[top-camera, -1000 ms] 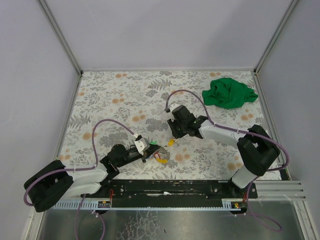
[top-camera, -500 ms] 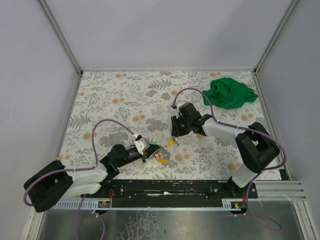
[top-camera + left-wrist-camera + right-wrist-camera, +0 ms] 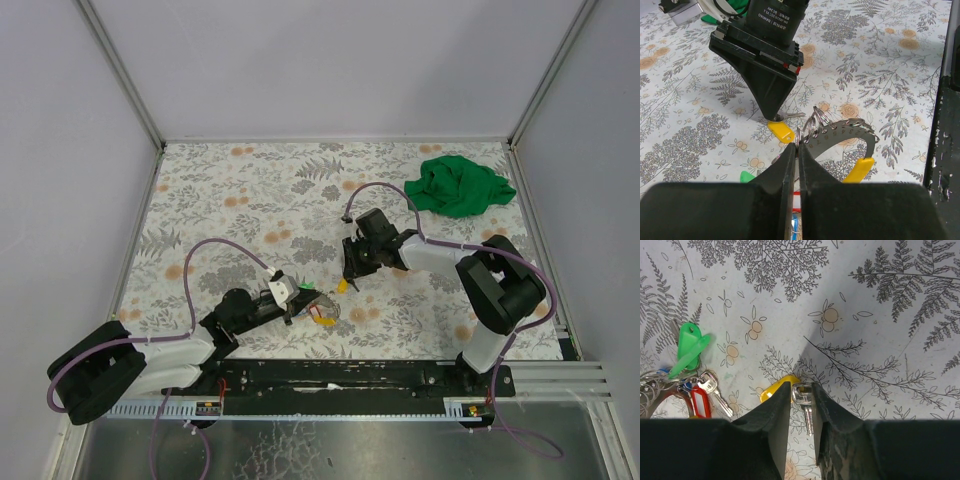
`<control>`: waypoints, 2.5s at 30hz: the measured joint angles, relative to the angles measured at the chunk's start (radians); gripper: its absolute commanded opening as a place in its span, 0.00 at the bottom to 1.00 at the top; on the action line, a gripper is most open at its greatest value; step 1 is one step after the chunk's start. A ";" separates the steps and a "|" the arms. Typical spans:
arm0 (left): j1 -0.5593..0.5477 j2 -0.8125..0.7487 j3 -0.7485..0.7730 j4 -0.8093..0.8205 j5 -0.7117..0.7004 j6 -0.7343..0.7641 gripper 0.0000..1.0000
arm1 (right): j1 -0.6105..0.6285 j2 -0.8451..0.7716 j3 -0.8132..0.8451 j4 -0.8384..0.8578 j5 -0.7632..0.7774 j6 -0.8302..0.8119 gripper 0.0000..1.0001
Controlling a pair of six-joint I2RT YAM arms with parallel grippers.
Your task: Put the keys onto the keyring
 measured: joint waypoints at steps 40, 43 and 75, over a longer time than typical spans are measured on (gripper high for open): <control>0.000 0.011 0.000 0.000 0.027 -0.005 0.00 | -0.002 -0.201 -0.149 0.069 -0.064 -0.261 0.00; 0.000 0.023 0.000 0.000 0.059 0.008 0.00 | -0.003 -0.348 -0.235 0.129 -0.131 -0.369 0.00; 0.000 0.137 0.002 0.030 0.316 0.018 0.00 | 0.180 -0.581 -0.653 0.649 -0.457 -0.898 0.00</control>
